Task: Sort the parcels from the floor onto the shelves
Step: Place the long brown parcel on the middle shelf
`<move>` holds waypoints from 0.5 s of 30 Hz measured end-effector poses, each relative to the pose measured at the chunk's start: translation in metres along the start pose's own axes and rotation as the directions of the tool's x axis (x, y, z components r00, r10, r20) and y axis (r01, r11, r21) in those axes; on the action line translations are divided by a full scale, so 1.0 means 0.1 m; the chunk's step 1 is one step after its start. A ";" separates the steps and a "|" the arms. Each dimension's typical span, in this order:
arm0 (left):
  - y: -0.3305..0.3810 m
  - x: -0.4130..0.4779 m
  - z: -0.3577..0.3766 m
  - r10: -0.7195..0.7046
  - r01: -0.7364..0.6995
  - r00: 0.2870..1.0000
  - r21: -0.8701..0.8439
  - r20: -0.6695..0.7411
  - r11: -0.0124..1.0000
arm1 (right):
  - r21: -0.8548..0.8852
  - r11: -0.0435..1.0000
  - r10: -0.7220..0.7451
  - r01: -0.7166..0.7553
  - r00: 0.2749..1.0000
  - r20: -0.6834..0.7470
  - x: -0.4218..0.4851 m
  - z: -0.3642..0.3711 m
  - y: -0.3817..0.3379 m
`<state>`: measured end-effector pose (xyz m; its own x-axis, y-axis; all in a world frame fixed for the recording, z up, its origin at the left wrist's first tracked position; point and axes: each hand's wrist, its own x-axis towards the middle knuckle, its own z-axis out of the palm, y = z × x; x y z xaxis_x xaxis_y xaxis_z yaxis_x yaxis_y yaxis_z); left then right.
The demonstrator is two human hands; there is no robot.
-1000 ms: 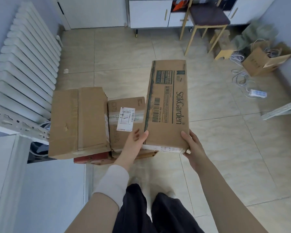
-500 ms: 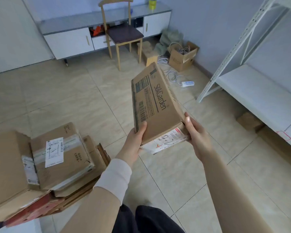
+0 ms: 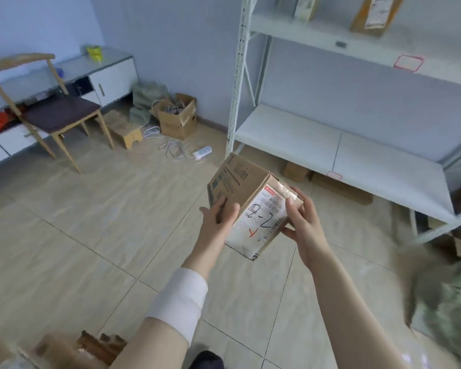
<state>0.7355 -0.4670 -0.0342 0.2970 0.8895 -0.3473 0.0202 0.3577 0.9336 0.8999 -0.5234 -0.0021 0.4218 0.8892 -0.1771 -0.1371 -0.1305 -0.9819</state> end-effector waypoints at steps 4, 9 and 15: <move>0.22 0.26 0.21 0.094 -0.106 0.985 0.082 0.145 0.991 | 0.008 0.998 -0.057 0.058 0.994 -0.096 0.13 -0.15 -0.18; 0.32 0.50 0.54 0.128 -0.153 0.963 0.089 0.238 0.984 | 0.005 0.992 -0.125 0.129 0.973 -0.196 0.28 -0.35 -0.37; 0.58 0.69 1.19 0.191 -0.195 0.926 -0.022 0.327 0.981 | -0.092 0.976 -0.216 0.197 0.924 -0.316 0.39 -0.71 -0.62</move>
<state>0.8704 -0.4186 0.0061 0.5905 0.7989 -0.1140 -0.0588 0.1835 0.9813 0.9885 -0.5124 0.0470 0.7026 0.7110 0.0277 0.0321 0.0072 -0.9995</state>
